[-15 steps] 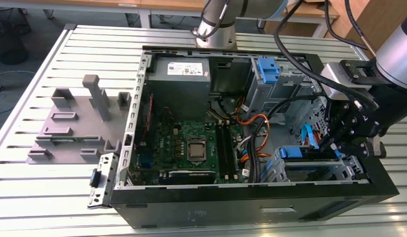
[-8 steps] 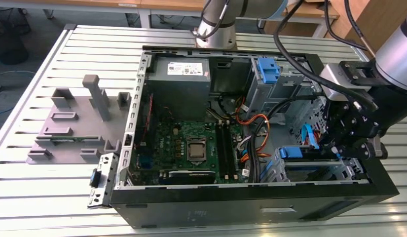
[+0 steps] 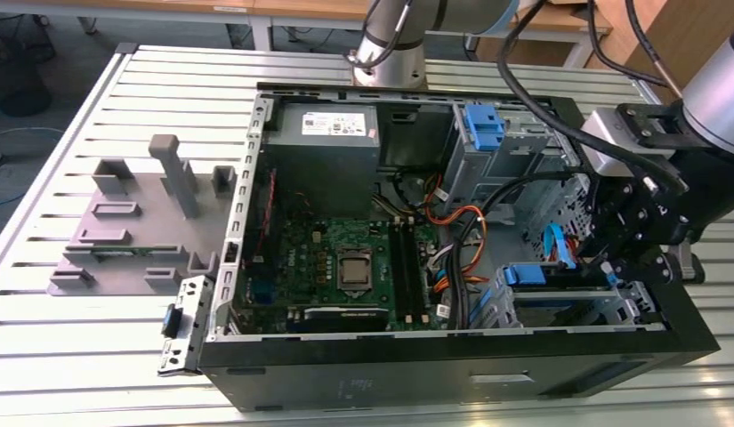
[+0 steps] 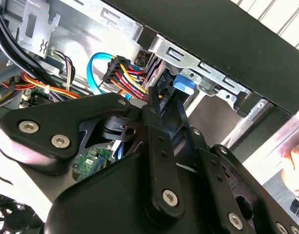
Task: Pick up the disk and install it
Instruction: 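Insert the second disk wire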
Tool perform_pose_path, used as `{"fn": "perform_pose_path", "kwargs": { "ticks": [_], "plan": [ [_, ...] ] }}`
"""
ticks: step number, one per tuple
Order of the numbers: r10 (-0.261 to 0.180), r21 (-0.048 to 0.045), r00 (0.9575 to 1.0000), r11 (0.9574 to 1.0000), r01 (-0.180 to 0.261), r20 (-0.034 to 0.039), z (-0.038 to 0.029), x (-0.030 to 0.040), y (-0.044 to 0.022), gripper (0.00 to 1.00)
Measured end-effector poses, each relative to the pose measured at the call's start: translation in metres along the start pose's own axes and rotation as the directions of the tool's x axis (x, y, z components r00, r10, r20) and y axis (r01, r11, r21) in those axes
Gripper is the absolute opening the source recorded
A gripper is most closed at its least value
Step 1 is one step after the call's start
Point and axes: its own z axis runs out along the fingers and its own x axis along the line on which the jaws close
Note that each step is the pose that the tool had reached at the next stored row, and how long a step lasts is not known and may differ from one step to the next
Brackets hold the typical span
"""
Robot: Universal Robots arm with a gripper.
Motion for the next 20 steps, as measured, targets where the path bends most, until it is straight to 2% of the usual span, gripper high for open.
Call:
{"fn": "perform_pose_path", "kwargs": {
  "ticks": [11,16,20],
  "plan": [
    [0.0,-0.0001,1.0,1.0,0.0,0.0002,-0.0278,-0.0002,-0.0002,0.3],
    [0.0,-0.0001,1.0,1.0,0.0,0.0001,-0.028,-0.0002,0.0002,0.3],
    [0.0,0.0,1.0,1.0,0.0,0.0001,-0.0278,-0.0001,0.006,0.3]
  ]
}}
